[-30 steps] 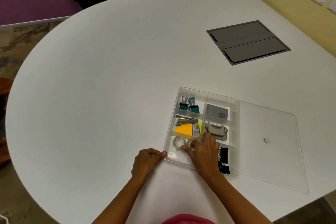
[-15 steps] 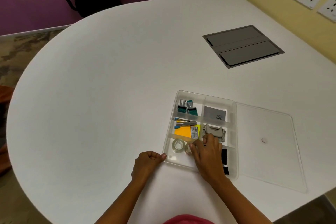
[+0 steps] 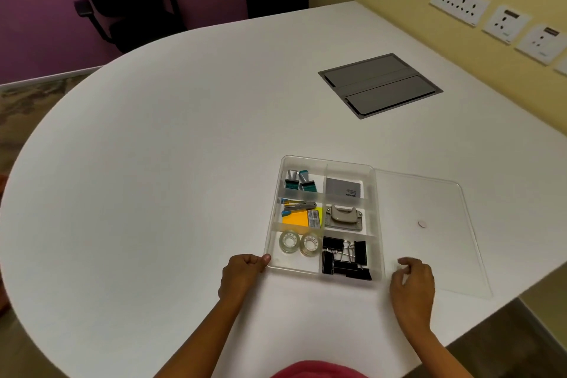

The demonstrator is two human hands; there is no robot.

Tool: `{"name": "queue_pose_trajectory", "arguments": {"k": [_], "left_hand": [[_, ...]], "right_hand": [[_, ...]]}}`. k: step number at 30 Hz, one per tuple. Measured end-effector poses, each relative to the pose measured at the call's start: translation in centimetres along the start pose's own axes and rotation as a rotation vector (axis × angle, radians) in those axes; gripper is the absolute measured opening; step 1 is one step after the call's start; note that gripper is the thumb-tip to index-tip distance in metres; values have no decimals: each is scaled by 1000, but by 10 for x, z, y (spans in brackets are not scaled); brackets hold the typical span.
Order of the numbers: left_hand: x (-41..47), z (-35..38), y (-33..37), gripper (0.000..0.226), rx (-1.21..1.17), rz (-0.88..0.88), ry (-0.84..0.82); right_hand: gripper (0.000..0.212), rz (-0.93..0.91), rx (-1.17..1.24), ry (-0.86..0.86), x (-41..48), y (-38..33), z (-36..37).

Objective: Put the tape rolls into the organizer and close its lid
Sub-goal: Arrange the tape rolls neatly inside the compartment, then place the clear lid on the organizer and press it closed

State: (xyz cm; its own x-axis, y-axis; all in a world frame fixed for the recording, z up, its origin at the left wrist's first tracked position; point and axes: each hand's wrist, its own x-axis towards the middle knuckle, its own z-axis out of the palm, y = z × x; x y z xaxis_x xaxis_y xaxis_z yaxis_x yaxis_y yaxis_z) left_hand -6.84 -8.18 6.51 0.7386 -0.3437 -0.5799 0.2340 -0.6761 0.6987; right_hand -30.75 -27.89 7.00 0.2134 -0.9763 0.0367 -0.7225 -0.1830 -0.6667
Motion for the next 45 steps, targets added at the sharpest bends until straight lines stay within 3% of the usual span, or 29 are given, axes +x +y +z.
{"name": "queue_pose_trajectory", "arguments": {"k": [3,11,17,24,27,31,35,45], "left_hand": [[-2,0,0,35,-61,-10,-5],[-1,1,-2,34,-97,-14,-4],[-3,3,-3,32,-122,-11,3],[-2,3,-2,31,-115,-6,-4],[-2,2,-2,31,-106,-2,-6],[-2,1,-2,31,-83,-4,-17],[-2,0,0,31,-61,7,-23],[-3,-1,1,31,-27,39,-49]], "right_hand": [[22,73,-104,-112,1,19,-2],[9,-151,-185,-175,6,13,4],[25,-307,-346,-252,6,11,9],[32,-374,-472,-350,5,12,-1],[20,-389,-594,-380,9,0,-8],[33,-268,-693,-305,19,-16,-18],[25,-268,-585,-150,34,-45,-36],[20,-557,-435,378,38,-149,-99]]}}
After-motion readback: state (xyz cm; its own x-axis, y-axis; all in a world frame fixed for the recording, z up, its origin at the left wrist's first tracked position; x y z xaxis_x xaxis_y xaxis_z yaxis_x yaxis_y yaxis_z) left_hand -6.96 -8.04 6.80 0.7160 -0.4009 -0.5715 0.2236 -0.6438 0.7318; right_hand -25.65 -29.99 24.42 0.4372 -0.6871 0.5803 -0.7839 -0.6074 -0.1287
